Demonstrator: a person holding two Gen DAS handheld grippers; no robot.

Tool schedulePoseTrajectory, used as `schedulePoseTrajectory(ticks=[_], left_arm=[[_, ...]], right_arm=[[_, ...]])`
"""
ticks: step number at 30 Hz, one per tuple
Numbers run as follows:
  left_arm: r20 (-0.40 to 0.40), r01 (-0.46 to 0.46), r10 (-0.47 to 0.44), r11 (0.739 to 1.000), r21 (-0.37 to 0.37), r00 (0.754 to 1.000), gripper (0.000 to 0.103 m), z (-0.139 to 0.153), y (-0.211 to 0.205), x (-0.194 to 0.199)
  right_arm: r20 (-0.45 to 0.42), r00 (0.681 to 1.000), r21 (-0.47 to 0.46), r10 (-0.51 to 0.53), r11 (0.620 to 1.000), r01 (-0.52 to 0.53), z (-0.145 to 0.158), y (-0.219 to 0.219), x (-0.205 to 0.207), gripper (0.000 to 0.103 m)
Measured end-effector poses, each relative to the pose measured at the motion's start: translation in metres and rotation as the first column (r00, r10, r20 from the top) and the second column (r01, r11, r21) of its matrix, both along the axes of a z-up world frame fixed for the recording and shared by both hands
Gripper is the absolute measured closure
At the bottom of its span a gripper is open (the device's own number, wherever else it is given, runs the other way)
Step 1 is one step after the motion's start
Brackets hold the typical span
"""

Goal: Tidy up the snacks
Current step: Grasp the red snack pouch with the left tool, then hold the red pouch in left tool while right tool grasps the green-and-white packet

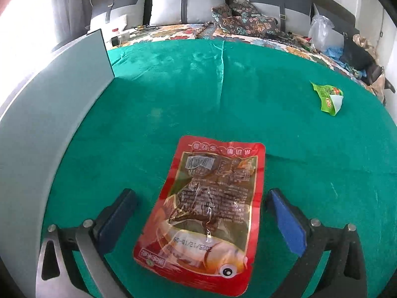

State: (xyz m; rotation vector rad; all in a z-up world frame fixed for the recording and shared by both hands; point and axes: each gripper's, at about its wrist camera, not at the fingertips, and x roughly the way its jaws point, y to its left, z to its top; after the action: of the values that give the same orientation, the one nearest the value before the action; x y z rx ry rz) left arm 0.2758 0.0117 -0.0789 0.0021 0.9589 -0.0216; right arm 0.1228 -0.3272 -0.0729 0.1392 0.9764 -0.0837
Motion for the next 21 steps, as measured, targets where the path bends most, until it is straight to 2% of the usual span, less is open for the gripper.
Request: schedulePoseTrajectory(ticks=[2,5,7,9,13,15,16,17,21], left_arm=[[0.002,0.000,0.000,1.000,-0.002,1.000,0.000,0.000,0.000,-0.001],[0.004,-0.001,0.001,1.000,-0.004,1.000,0.000,-0.001,0.003,-0.004],[0.004,-0.001,0.001,1.000,-0.004,1.000,0.000,-0.001,0.003,-0.004],[0.004,0.000,0.000,1.000,-0.006,1.000,0.000,-0.002,0.002,-0.004],[0.004,-0.001,0.001,1.000,-0.005,1.000,0.000,-0.001,0.002,-0.003],[0.004,-0.001,0.001,1.000,-0.005,1.000,0.000,0.000,0.002,-0.003],[0.004,-0.001,0.001,1.000,-0.005,1.000,0.000,0.000,0.002,-0.003],[0.004,-0.001,0.001,1.000,-0.005,1.000,0.000,0.000,0.002,-0.003],[0.004,-0.001,0.001,1.000,-0.005,1.000,0.000,0.001,0.002,-0.003]], right_arm=[[0.008,1.000,0.128,0.014,0.992,-0.015,0.009,0.008,0.036,0.012],[0.015,0.999,0.249,0.033,0.968,-0.035,0.011,0.032,0.107,0.013],[0.005,0.999,0.273,0.047,0.961,-0.046,0.007,0.053,0.151,0.014],[-0.018,0.998,0.240,0.061,0.969,-0.055,0.001,0.077,0.200,0.012],[-0.036,0.998,0.055,0.043,0.998,-0.041,-0.002,0.114,0.256,0.012],[-0.053,0.997,-0.055,0.060,0.997,-0.063,-0.005,0.129,0.269,0.022],[-0.040,0.996,-0.076,0.076,0.994,-0.079,-0.004,0.132,0.268,0.034],[-0.024,0.996,-0.072,0.083,0.994,-0.085,-0.001,0.129,0.265,0.053],[-0.008,0.991,-0.058,0.131,0.990,-0.132,0.002,0.112,0.234,0.053]])
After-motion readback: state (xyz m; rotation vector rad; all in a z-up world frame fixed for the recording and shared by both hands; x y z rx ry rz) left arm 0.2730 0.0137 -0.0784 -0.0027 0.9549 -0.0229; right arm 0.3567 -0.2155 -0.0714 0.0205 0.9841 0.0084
